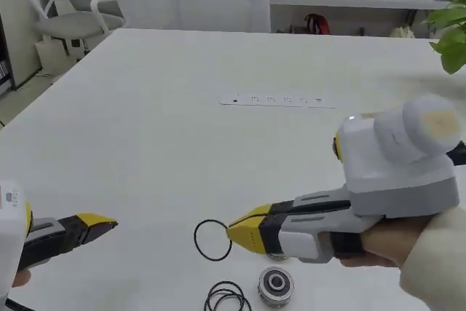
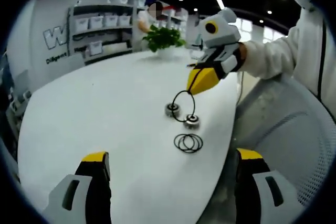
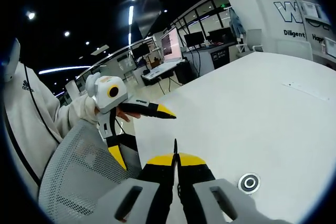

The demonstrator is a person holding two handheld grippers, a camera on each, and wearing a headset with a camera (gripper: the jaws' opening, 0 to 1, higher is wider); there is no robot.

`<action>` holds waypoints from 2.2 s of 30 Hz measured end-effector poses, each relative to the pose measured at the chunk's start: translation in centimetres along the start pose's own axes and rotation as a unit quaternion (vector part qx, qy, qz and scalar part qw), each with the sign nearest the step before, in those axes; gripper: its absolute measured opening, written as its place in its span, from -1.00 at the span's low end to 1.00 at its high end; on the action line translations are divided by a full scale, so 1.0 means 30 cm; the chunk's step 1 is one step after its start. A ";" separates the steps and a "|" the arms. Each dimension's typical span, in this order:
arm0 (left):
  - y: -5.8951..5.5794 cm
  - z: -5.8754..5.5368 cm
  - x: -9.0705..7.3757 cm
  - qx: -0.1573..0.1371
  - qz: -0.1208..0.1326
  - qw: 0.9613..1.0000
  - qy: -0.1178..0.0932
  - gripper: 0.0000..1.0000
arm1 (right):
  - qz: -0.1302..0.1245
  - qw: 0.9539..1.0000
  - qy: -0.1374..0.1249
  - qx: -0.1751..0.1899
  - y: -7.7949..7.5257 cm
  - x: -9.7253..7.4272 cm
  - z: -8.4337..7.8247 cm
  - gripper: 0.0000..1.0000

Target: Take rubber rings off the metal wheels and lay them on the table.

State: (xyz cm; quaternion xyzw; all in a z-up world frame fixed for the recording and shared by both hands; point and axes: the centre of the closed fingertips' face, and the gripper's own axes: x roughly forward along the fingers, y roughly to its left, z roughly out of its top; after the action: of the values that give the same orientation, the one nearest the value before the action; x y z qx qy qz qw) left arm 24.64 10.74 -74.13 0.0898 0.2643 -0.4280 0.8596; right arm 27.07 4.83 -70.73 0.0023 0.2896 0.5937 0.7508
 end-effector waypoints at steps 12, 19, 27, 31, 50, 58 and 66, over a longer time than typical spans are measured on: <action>-0.010 -0.018 0.012 -0.012 -0.007 1.000 0.005 1.00 | 0.004 0.998 0.050 0.027 -0.007 0.066 -0.135 -1.00; -0.009 -0.026 0.015 -0.019 -0.006 1.000 0.008 0.93 | -0.018 0.997 0.070 0.033 -0.054 0.066 -0.186 -1.00; -0.011 -0.023 0.020 -0.022 -0.008 1.000 0.007 0.94 | -0.043 0.994 0.089 0.040 -0.104 0.066 -0.232 -1.00; -0.010 -0.033 0.024 -0.026 -0.010 1.000 0.011 0.93 | -0.059 0.992 0.112 0.016 -0.125 0.062 -0.262 -1.00; -0.008 -0.034 0.029 -0.028 -0.011 1.000 0.009 0.91 | -0.079 0.991 0.110 -0.006 -0.162 0.062 -0.257 -0.91; -0.006 -0.037 0.029 -0.029 -0.010 0.999 0.010 0.90 | -0.078 0.992 0.102 -0.009 -0.164 0.058 -0.238 -0.90; -0.002 -0.036 0.025 -0.027 -0.007 1.000 0.011 0.91 | -0.095 0.993 0.077 0.003 -0.196 0.018 -0.193 -0.86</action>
State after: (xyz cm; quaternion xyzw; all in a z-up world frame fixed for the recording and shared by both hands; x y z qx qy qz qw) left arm 24.55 10.58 -75.43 0.0692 0.2858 -0.4256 0.8558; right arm 29.83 1.60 -77.81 -0.0687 0.3468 0.5177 0.7791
